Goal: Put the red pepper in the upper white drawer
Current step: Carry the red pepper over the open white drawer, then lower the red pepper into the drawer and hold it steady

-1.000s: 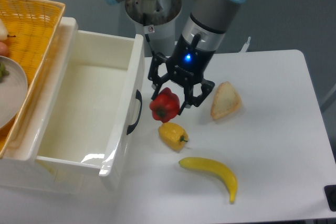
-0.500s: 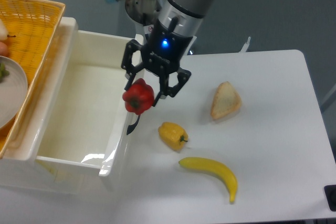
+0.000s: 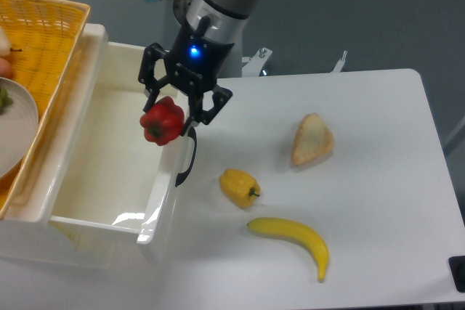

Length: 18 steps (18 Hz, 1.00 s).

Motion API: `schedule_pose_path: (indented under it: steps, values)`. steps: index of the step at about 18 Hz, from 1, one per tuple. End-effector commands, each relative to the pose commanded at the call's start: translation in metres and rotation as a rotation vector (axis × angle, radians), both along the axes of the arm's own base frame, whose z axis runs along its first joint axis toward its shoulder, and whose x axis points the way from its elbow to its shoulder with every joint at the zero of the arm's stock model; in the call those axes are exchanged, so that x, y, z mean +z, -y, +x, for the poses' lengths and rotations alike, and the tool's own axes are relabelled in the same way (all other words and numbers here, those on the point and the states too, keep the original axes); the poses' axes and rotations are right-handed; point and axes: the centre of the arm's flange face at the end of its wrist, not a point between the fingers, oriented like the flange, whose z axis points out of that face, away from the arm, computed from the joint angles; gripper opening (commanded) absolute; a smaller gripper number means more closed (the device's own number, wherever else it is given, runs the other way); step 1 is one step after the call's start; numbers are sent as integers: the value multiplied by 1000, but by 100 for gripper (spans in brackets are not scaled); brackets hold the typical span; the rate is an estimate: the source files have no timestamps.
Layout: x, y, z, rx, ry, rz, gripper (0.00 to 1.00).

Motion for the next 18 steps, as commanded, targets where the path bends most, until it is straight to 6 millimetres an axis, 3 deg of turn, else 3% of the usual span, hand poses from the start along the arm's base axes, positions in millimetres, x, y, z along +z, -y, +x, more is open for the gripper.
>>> schedule_pose_path:
  steps: [9, 18]
  values:
    - [-25, -9, 36, -62, 38, -54, 39]
    - [-44, -12, 47, -84, 49, -96, 39]
